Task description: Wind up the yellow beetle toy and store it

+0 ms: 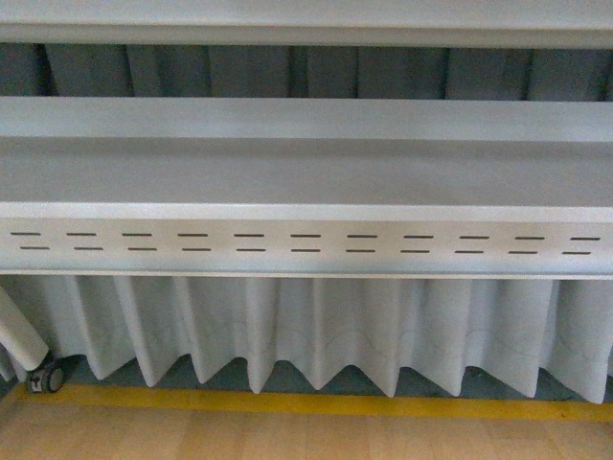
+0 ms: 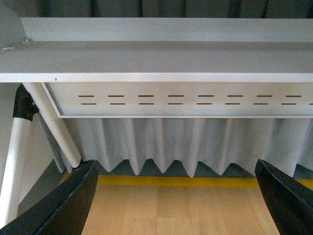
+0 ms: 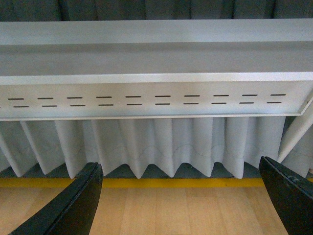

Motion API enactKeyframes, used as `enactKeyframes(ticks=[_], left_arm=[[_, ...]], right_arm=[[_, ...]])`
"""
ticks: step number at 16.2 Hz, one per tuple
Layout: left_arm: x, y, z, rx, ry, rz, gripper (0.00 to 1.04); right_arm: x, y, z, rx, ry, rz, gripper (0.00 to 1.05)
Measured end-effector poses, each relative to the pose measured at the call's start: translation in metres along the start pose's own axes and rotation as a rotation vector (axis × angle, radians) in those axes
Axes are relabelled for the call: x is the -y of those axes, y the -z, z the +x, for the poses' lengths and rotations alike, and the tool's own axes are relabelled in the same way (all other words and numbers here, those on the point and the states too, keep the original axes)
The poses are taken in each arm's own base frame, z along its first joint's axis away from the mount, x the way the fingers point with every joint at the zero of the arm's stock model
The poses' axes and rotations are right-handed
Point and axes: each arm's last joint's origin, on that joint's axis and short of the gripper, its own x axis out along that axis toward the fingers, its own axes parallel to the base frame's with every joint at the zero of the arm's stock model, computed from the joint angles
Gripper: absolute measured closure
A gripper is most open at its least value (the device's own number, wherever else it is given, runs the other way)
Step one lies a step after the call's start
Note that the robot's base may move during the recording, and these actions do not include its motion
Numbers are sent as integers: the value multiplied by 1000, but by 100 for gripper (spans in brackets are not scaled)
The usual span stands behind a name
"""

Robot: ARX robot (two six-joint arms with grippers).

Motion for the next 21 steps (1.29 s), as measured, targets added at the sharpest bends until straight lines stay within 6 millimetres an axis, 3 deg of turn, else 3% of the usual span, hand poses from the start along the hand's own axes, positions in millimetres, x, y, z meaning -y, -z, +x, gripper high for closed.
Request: enactKeyframes(ticks=[21], left_arm=[[0,0,0,1,0,0,7]], right_arm=[[0,0,0,0,0,0,7]])
